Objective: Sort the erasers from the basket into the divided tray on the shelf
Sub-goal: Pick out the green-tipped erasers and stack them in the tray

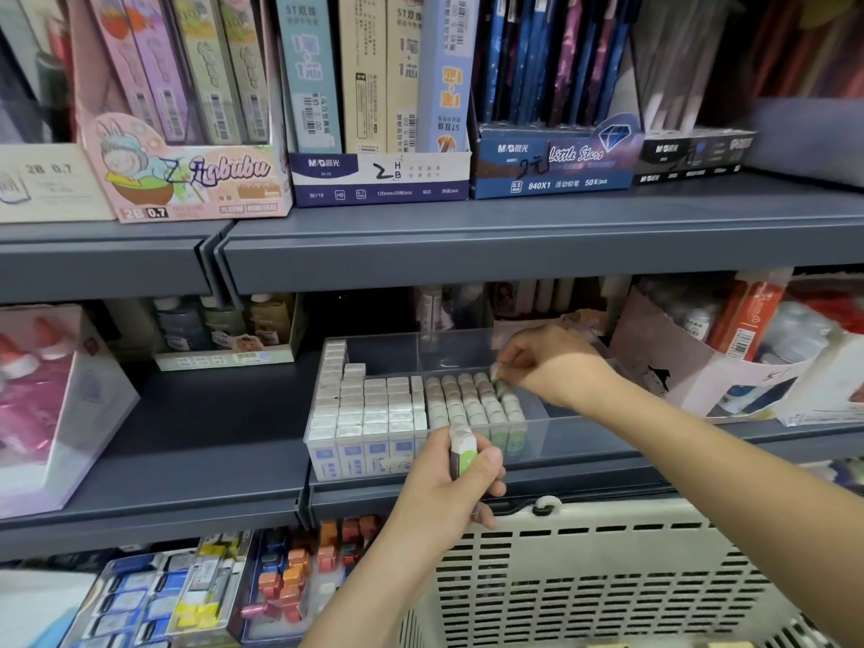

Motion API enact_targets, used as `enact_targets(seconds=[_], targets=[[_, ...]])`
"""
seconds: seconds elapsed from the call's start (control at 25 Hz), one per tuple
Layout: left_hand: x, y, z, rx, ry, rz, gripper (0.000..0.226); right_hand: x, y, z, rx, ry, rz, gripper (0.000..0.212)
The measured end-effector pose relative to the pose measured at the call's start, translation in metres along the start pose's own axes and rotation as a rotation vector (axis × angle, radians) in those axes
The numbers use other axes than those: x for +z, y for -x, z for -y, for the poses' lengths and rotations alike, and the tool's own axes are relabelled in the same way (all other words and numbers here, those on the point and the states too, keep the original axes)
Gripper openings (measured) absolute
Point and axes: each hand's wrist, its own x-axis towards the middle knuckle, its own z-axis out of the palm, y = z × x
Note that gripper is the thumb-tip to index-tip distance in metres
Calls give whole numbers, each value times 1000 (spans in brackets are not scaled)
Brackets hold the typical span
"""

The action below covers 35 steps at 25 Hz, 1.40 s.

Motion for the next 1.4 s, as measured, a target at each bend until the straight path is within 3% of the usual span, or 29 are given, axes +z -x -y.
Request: enact_targets(seconds=[0.16, 0.52, 0.68, 0.8, 0.88, 1.04, 1.2, 1.4], targets=[[0, 0, 0, 2, 1, 2, 8, 5, -4, 0, -6, 131, 49, 2], [0, 1, 0, 15, 7, -1, 11, -10, 5, 0, -42, 81, 44, 10], [0, 2, 0, 31, 0, 7, 11, -25, 32, 8, -121, -63, -45, 10], [0, 1, 0, 48, -55, -2, 15, -23, 69, 22, -230, -314, 112, 3], [1, 1, -1, 53, -116, 0, 19, -14, 89, 31, -247, -426, 208, 10], [3, 2, 0, 85, -165, 11, 26, -6, 99, 30, -249, -329, 109, 13], [4, 4, 3, 91, -171, 21, 34, -19, 99, 26, -245, -427, 206, 18], [4, -1, -1, -19, 111, -121, 7, -53, 69, 2, -100, -455, -119, 7]])
